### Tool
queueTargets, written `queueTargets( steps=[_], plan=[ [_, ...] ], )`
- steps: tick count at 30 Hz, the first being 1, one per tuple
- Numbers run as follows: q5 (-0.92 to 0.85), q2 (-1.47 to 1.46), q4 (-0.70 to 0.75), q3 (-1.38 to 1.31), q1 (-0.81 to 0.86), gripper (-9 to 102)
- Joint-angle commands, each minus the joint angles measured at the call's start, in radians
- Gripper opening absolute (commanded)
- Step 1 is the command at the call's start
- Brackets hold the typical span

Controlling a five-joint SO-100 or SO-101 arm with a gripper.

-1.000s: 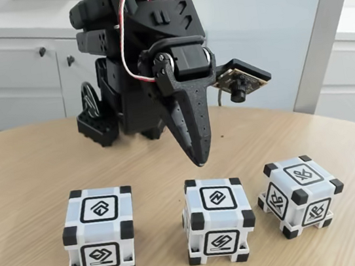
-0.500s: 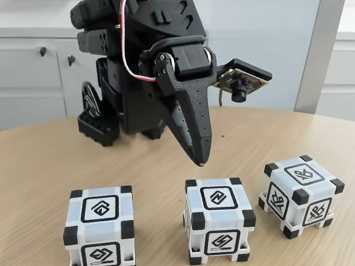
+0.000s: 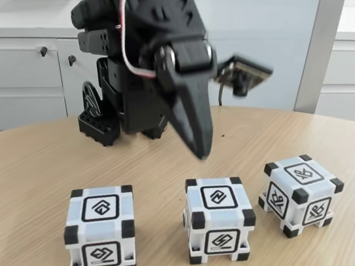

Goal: Stack cubes from left to right.

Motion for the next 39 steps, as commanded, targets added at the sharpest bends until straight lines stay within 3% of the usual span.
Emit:
queueTargets(
  steps=[1, 6, 14, 25, 34, 39],
  plan=[
    [0.021, 0.055, 0.003, -0.156, -0.002, 1],
    [0.058, -0.147, 0.043, -0.348, -0.006, 1],
    [0.117, -0.821, 0.078, -0.865, -0.006, 1],
    [-0.198, -1.367, 0.353, -1.402, -0.009, 4],
    [0.184, -1.615, 0.437, -1.494, -0.048, 3],
    [0.25, -1.641, 0.426, -1.477, -0.115, 2]
  ],
)
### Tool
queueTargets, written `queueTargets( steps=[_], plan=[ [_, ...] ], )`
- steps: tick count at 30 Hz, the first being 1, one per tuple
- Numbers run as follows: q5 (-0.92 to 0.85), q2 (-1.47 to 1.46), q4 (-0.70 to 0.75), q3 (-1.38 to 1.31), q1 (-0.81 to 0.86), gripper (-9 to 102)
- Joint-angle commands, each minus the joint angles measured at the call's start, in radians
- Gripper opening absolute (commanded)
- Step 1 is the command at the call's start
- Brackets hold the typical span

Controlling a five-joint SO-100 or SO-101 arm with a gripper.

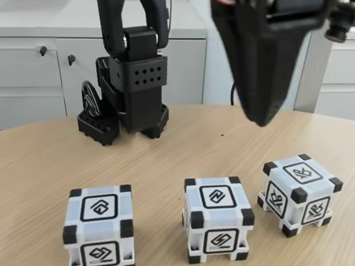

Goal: Stack cubes from left to right.

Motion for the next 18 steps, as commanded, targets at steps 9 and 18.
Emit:
queueTargets(
  steps=[9, 18],
  plan=[
    [0.137, -0.003, -0.011, -0.032, -0.196, 3],
    [0.299, -0.006, -0.012, -0.029, -0.261, 7]
  ],
)
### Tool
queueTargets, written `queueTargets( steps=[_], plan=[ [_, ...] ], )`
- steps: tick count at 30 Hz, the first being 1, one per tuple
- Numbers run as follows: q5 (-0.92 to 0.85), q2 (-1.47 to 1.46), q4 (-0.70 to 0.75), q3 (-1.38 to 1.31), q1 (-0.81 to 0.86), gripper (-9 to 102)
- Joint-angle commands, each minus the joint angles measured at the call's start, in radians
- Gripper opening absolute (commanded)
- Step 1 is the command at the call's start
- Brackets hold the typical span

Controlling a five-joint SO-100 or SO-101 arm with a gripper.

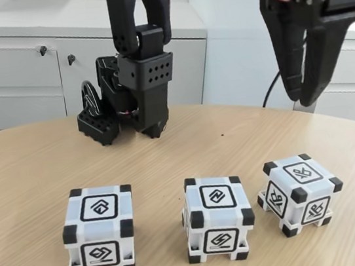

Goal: Stack cubes from left to right.

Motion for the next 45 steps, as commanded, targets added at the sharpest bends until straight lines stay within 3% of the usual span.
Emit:
queueTargets(
  steps=[1, 4, 15, 30, 45],
  plan=[
    [0.017, 0.003, -0.011, -0.029, -0.012, 9],
    [0.021, -0.048, -0.011, -0.029, -0.012, 20],
    [0.037, -0.325, -0.069, -0.032, -0.012, 31],
    [-0.055, -0.35, -0.109, -0.031, -0.066, 33],
    [0.025, -0.333, -0.095, -0.028, -0.086, 32]
  ],
)
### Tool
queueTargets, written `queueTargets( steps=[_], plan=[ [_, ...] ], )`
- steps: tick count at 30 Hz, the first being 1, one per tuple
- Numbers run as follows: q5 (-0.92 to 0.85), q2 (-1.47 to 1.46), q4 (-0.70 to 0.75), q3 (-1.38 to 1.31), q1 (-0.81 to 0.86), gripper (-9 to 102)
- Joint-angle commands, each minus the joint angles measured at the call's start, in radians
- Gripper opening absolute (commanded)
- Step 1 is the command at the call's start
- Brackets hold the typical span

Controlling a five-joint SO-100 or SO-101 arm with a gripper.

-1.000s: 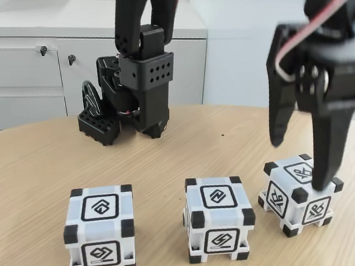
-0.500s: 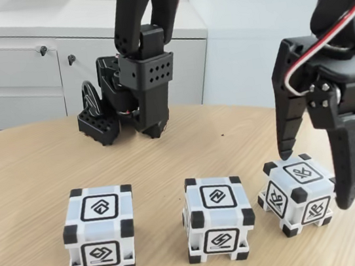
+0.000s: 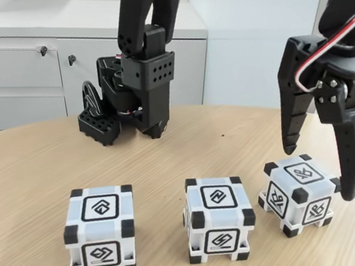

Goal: Stack cubes from left to right.

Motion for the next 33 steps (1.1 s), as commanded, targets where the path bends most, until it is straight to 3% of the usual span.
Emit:
queueTargets(
  steps=[1, 22, 33],
  plan=[
    [0.015, 0.025, 0.005, -0.028, 0.002, 32],
    [-0.029, -0.155, -0.011, -0.032, 0.015, 30],
    [-0.043, -0.138, -0.011, -0.043, 0.014, 21]
  ],
)
